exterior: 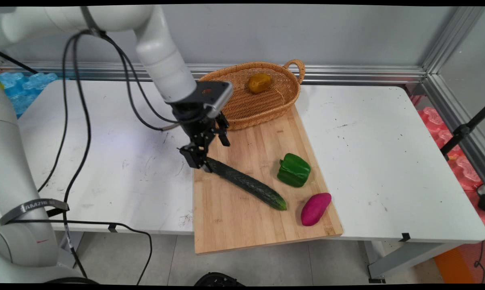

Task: Pick up the cucumber from the cutting board, then place the picked object in the vegetable basket

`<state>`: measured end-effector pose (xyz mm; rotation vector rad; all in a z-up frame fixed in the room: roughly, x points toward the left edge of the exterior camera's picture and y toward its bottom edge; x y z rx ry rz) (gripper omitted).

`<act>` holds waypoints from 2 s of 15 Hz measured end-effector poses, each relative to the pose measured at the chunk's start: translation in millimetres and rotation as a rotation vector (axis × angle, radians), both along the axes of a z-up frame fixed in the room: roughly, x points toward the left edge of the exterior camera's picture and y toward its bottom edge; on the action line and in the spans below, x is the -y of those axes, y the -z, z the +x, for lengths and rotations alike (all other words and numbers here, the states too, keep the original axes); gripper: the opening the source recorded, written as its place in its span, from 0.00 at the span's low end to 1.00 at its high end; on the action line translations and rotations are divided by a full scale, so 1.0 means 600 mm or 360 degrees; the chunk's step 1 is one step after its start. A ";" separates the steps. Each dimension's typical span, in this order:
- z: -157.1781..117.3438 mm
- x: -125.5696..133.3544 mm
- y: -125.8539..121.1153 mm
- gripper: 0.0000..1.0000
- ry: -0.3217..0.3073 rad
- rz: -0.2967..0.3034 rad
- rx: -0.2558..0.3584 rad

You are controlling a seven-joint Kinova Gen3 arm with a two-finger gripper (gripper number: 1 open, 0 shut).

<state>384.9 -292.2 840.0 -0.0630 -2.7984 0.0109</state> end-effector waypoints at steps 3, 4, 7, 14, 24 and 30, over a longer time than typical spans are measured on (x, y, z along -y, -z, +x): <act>-0.020 0.010 0.030 1.00 0.0011 0.0000 0.0017; -0.026 0.013 0.040 1.00 0.0016 0.0002 0.0022; -0.040 0.019 0.061 1.00 0.0030 0.0006 0.0034; -0.056 0.025 0.078 0.00 0.0078 0.0011 0.0042; -0.048 0.007 -0.034 0.00 0.0124 0.0020 0.0011; -0.034 0.028 -0.155 0.00 -0.0131 -0.0050 -0.0071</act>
